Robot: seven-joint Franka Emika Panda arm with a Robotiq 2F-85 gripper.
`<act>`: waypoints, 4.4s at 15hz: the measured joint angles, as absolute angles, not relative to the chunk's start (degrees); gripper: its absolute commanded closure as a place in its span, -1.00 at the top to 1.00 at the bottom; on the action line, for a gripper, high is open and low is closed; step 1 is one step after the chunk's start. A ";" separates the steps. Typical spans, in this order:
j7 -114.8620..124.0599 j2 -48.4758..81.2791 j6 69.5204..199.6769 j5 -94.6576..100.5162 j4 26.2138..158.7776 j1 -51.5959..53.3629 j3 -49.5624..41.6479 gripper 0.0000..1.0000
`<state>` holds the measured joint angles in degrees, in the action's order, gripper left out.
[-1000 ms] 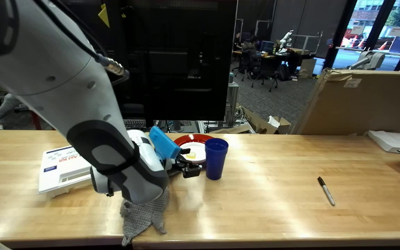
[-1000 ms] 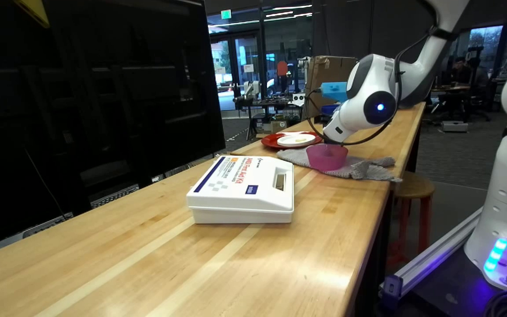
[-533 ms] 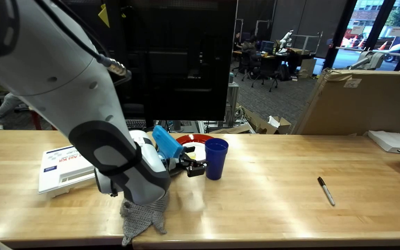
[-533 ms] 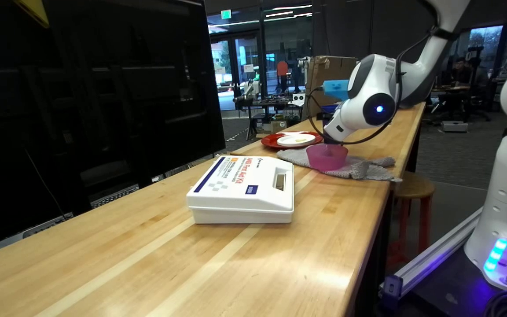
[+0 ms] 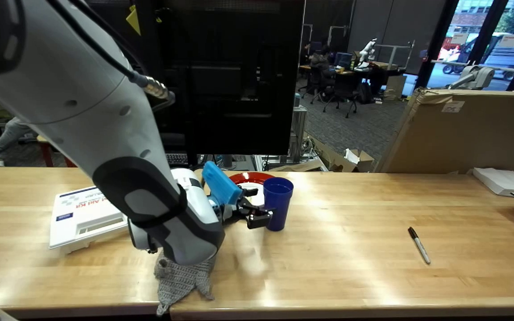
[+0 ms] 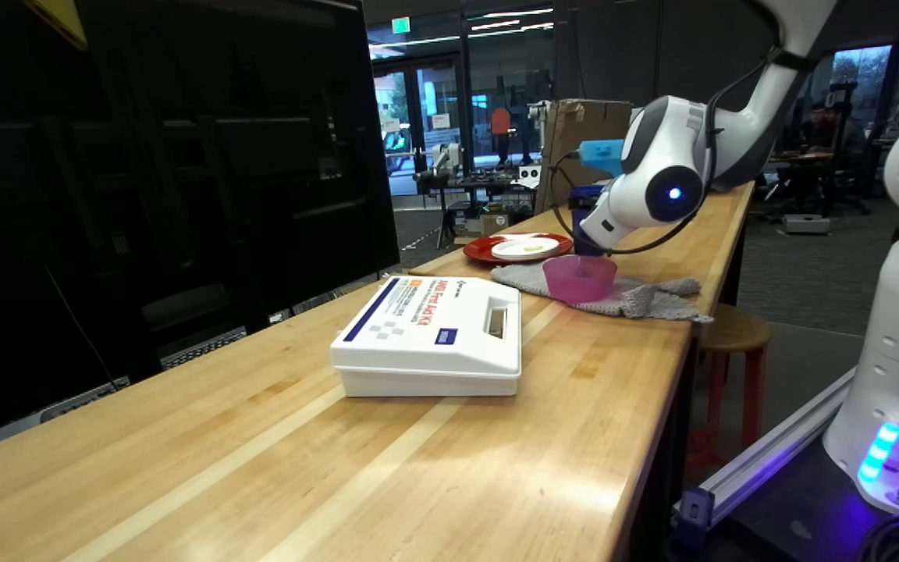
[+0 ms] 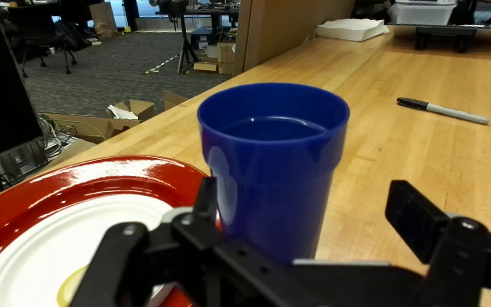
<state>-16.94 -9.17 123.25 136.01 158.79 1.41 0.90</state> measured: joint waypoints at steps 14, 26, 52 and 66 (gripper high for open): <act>-16.26 -5.33 123.26 137.45 158.50 1.12 0.17 1.00; -16.17 -2.44 123.35 138.41 156.01 1.13 0.24 1.00; -12.65 0.43 123.16 144.98 151.47 -1.02 -2.00 1.00; -11.39 3.71 123.13 145.03 149.54 -1.12 -2.08 1.00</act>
